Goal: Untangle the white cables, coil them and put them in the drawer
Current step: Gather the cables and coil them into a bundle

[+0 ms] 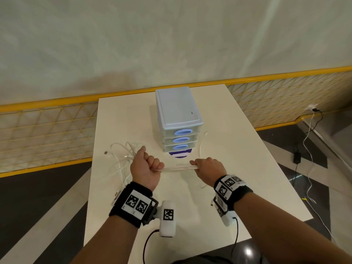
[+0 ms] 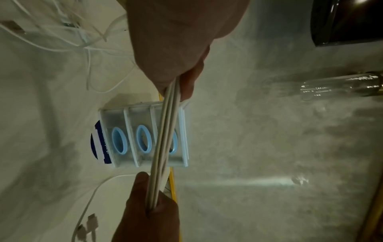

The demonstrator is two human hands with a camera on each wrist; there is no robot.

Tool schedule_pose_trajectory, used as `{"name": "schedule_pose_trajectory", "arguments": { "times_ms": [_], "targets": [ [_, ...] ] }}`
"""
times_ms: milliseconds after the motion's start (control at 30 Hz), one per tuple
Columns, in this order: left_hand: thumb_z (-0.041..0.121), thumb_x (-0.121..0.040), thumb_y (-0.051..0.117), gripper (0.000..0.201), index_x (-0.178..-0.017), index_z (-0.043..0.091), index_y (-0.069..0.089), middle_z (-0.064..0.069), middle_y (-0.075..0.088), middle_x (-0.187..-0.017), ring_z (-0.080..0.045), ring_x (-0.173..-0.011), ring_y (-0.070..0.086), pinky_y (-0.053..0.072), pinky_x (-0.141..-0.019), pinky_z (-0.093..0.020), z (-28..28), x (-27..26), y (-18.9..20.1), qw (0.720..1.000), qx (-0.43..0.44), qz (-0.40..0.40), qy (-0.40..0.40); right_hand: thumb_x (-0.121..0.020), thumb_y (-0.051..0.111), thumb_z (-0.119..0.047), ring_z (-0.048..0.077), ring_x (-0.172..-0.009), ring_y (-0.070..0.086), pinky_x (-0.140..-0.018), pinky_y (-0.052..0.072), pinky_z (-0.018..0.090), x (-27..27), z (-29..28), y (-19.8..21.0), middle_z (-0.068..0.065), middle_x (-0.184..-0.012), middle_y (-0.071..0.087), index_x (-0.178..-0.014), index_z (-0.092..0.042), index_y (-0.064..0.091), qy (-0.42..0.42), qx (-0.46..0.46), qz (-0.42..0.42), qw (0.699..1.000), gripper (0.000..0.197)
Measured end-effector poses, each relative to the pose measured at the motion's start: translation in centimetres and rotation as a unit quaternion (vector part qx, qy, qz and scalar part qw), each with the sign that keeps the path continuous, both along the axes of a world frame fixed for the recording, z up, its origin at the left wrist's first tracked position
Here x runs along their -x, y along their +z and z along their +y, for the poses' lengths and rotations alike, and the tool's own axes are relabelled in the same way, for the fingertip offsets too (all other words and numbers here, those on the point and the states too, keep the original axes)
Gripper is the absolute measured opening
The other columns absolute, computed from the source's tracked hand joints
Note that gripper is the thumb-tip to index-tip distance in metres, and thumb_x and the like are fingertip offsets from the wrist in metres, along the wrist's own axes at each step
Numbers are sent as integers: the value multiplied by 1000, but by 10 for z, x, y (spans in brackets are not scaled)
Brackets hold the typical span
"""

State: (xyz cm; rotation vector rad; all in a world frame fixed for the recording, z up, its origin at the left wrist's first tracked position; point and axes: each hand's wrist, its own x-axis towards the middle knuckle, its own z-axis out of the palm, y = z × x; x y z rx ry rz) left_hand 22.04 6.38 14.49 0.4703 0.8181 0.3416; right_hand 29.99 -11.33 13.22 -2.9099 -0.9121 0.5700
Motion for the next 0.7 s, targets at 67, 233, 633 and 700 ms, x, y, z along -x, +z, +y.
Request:
{"name": "schedule_pose_trajectory", "arguments": {
  "times_ms": [67, 233, 633, 700],
  "targets": [
    [29, -94, 48, 54, -45, 23, 27, 6, 19, -36, -12, -32, 20, 28, -41, -18, 1, 2, -1, 999, -15, -23, 23, -98, 32, -36, 33, -90, 62, -74, 45, 35, 3, 4, 2, 12, -100, 66, -109, -16, 58, -7, -6, 11, 1000, 35],
    [48, -83, 57, 41, -90, 8, 60, -8, 68, -77, -23, -83, 66, 50, -86, -33, -8, 8, 1, 990, 14, -131, 39, -98, 31, -26, 37, -90, 61, -69, 42, 35, 4, 20, 18, 15, -98, 64, -110, -18, 57, -46, -70, -11, 996, 30],
    [23, -94, 47, 55, -46, 23, 19, 6, 13, -36, -13, -35, 10, 22, -38, -21, -22, -1, 14, 1000, -3, -22, -16, -99, 27, -41, 36, -80, 62, -62, 35, 31, 21, 24, 7, 13, -90, 67, -99, -13, 56, 32, -60, -68, 995, 41],
    [23, -93, 47, 54, -48, 23, 18, 6, 13, -36, -15, -41, 6, 23, -38, -21, -19, 1, 14, 1000, -8, -24, -14, -98, 27, -42, 35, -81, 62, -64, 36, 31, 17, 20, 5, 12, -91, 67, -101, -14, 56, 30, -63, -59, 996, 40]
  ]
}}
